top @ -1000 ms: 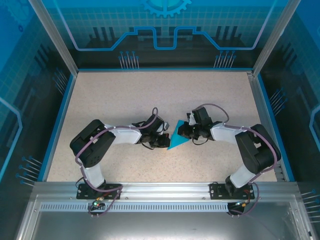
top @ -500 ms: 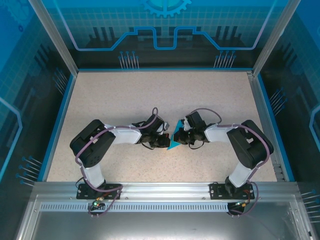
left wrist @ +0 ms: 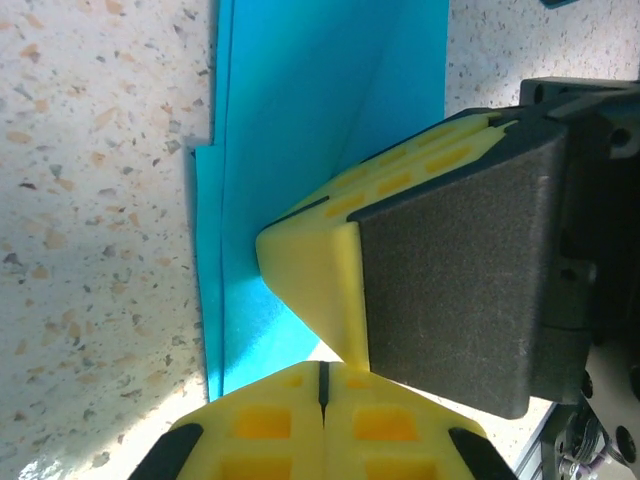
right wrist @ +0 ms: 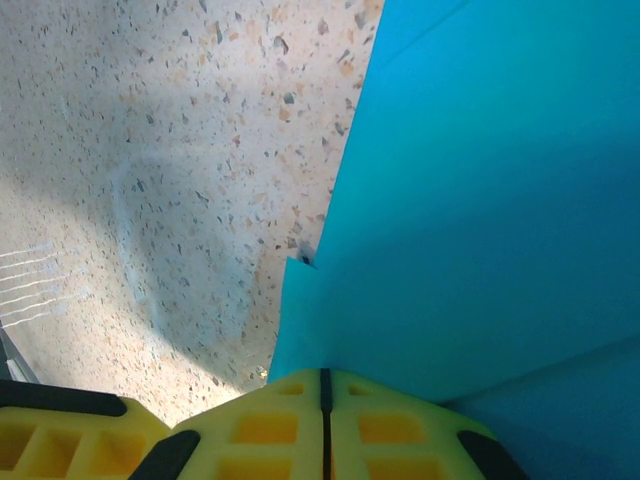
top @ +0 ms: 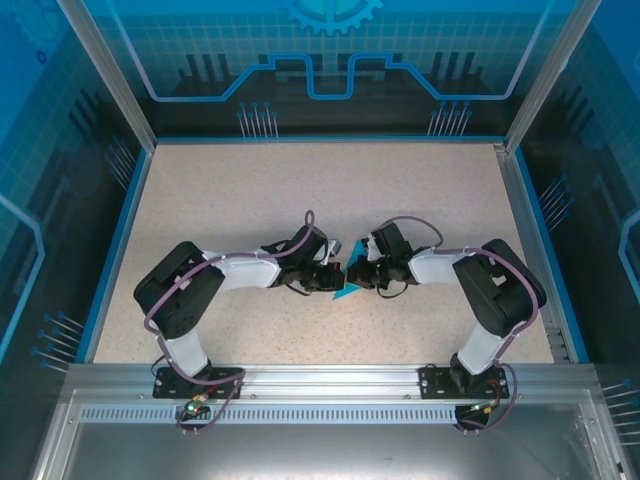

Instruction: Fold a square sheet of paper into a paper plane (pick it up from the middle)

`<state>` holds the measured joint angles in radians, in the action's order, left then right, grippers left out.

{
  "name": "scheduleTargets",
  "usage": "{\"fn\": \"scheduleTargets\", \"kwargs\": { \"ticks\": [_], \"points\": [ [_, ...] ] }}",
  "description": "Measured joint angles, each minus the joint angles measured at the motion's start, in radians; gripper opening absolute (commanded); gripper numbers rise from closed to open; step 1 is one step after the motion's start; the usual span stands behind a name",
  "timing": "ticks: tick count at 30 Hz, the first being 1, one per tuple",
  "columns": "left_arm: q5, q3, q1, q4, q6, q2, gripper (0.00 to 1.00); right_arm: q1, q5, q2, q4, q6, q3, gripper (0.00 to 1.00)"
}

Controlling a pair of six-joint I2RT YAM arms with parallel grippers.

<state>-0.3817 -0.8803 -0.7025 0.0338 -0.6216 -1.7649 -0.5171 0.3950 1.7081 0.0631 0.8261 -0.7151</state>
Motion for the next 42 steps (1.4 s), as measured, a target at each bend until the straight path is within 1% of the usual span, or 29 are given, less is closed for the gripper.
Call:
{"fn": "scheduleTargets", "kwargs": {
  "ticks": [8, 14, 22, 25, 31, 42],
  "points": [
    [-0.001, -0.001, 0.001, -0.017, 0.0, -0.059, 0.0, 0.01, 0.011, 0.005, 0.001, -0.004, 0.0, 0.07],
    [0.004, -0.012, 0.001, -0.043, 0.023, -0.06, 0.0, 0.034, 0.05, 0.018, -0.002, -0.039, -0.005, 0.07],
    [0.004, -0.015, 0.001, -0.053, 0.029, -0.061, 0.0, 0.093, 0.089, 0.037, -0.01, -0.085, -0.018, 0.07],
    [0.003, -0.015, 0.001, -0.053, 0.029, -0.062, 0.0, 0.125, 0.079, 0.042, -0.025, -0.095, -0.034, 0.08],
    [0.003, -0.015, 0.001, -0.052, 0.029, -0.063, 0.0, 0.177, 0.016, 0.048, -0.06, -0.112, -0.072, 0.08],
    [0.0, -0.014, 0.001, -0.05, 0.029, -0.063, 0.0, 0.263, -0.008, 0.068, -0.082, -0.113, -0.112, 0.08]
  ]
}}
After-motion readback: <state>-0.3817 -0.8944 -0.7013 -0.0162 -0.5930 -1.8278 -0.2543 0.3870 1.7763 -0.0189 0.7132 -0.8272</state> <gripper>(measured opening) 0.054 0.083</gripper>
